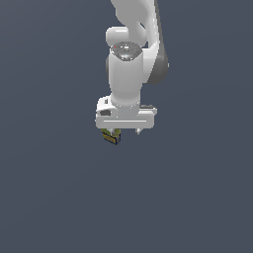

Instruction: Pick up the object and move it to a goal position.

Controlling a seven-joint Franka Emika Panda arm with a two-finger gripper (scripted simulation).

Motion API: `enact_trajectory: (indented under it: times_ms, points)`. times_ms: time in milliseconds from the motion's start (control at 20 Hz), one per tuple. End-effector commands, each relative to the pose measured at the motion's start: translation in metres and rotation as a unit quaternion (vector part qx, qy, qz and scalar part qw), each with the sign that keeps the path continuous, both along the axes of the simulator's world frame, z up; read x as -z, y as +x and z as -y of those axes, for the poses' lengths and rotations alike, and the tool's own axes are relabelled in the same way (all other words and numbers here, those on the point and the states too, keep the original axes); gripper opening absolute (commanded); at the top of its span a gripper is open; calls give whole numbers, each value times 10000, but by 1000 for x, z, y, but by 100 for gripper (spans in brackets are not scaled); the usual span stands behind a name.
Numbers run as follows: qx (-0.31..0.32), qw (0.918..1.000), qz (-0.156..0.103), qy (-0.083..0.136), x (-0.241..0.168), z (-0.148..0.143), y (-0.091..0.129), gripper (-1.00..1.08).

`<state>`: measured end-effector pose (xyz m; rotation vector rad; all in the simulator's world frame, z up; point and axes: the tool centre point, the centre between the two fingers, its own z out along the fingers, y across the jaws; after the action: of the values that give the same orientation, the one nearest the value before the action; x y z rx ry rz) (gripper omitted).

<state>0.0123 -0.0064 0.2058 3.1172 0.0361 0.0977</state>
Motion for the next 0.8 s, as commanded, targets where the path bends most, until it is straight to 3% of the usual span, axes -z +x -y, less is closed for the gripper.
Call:
enact_trajectory:
  times_ms: [0, 750]
  points:
    - [-52, 10000, -5, -4, 1, 1, -1, 100]
    - [-1132, 9935, -99, -53, 24, 20, -19, 100]
